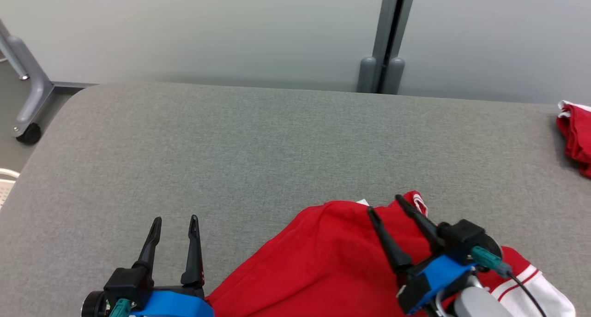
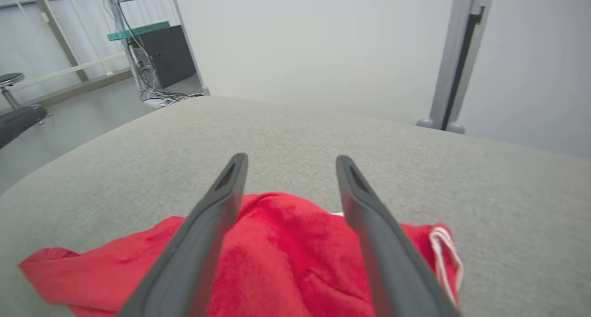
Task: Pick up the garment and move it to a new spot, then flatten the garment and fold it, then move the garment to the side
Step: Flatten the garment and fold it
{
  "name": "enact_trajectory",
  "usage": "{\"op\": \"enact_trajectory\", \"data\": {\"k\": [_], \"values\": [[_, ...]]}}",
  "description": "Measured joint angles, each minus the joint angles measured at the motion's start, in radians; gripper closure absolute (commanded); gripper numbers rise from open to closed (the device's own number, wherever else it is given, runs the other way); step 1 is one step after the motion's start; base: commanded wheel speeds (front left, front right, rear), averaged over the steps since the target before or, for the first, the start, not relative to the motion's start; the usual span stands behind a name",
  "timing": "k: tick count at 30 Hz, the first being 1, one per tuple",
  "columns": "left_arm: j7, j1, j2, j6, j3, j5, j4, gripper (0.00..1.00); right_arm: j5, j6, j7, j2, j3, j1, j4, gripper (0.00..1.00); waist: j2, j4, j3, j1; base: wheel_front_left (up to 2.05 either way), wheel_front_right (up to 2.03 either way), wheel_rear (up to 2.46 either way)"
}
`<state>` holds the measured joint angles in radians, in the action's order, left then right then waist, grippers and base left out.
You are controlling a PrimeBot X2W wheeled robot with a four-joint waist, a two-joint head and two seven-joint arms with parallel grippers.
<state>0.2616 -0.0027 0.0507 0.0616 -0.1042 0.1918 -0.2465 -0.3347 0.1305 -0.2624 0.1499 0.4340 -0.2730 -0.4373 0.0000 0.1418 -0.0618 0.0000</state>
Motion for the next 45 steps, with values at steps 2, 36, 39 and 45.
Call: {"op": "enact_trajectory", "data": {"k": [2, 36, 39, 45], "values": [[0.0, 0.004, 0.0, 0.001, 0.007, -0.003, 0.001, 0.0, 0.022, 0.0, 0.0, 0.012, -0.08, 0.044, 0.035, 0.0, 0.0, -0.018, 0.005, 0.0, 0.0, 0.0, 0.0], [0.0, 0.015, 0.0, 0.02, 0.008, -0.018, -0.008, 0.0, 0.175, 0.0, 0.157, 0.008, -0.333, 0.051, 0.162, 0.0, 0.0002, -0.052, 0.012, 0.0001, 0.0, 0.0, 0.0], [0.0, 0.003, 0.0, 0.019, -0.004, -0.013, -0.009, 0.0, 0.176, 0.0, 0.198, 0.028, -0.312, -0.005, 0.101, 0.0, 0.0002, -0.035, 0.0, 0.0001, 0.0, 0.0, 0.0], [0.0, -0.014, 0.0, 0.012, -0.024, 0.003, -0.008, 0.0, 0.165, 0.0, 0.262, 0.062, -0.264, -0.07, -0.049, 0.0, 0.0002, 0.0, -0.035, 0.0001, 0.0, 0.0, 0.0]]}}
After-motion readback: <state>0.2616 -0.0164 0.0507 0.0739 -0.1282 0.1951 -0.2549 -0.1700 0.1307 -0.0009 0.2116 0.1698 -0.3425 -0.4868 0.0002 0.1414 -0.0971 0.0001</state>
